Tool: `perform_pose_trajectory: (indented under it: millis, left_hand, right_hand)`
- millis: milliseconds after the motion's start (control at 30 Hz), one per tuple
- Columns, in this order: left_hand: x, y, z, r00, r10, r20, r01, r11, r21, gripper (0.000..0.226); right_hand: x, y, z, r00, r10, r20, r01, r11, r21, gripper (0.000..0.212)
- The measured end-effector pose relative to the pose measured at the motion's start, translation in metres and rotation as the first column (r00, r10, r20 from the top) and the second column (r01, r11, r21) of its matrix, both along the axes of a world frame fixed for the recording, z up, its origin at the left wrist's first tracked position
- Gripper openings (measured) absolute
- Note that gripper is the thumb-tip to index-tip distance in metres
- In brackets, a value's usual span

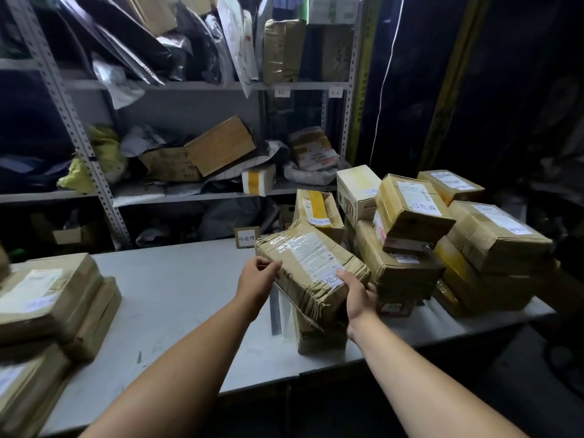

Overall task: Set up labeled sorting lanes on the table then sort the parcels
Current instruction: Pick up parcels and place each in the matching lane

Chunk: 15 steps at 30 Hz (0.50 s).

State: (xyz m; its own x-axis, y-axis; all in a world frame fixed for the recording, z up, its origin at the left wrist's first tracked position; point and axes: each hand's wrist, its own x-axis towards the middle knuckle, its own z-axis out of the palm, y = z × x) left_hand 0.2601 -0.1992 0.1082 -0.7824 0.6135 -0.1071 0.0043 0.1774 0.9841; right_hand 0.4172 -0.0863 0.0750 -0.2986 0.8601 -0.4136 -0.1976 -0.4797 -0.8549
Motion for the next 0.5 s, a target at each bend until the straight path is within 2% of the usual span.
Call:
perform_pose_trajectory:
  millis: [167, 233, 300, 367, 500]
  left_hand:
    - [-0.015, -0.006, -0.005, 0.951, -0.002, 0.308, 0.014, 0.999, -0.039, 0.078]
    - [-0.024, -0.011, -0.005, 0.915, -0.022, 0.403, 0.051, 0.997, -0.06, 0.092]
    - [-0.035, -0.015, -0.006, 0.882, -0.074, 0.465, 0.112, 0.992, -0.054, 0.099]
    - [-0.049, -0.019, -0.008, 0.858, -0.084, 0.506, 0.109, 0.994, -0.02, 0.1]
    - [-0.089, -0.031, -0.017, 0.872, 0.022, 0.489, -0.052, 0.998, 0.048, 0.081]
  right_hand:
    - [-0.02, -0.007, 0.005, 1.0, 0.007, -0.022, -0.007, 1.0, 0.008, 0.094]
    - [-0.032, -0.016, 0.011, 0.999, 0.029, -0.038, -0.028, 0.999, 0.032, 0.089]
    - [-0.049, -0.023, 0.012, 0.998, 0.048, -0.051, -0.045, 0.998, 0.049, 0.077]
    - [-0.071, -0.032, 0.011, 0.997, 0.054, -0.064, -0.051, 0.998, 0.038, 0.075]
    - [-0.119, -0.052, 0.009, 0.991, 0.128, -0.038, -0.129, 0.992, -0.012, 0.068]
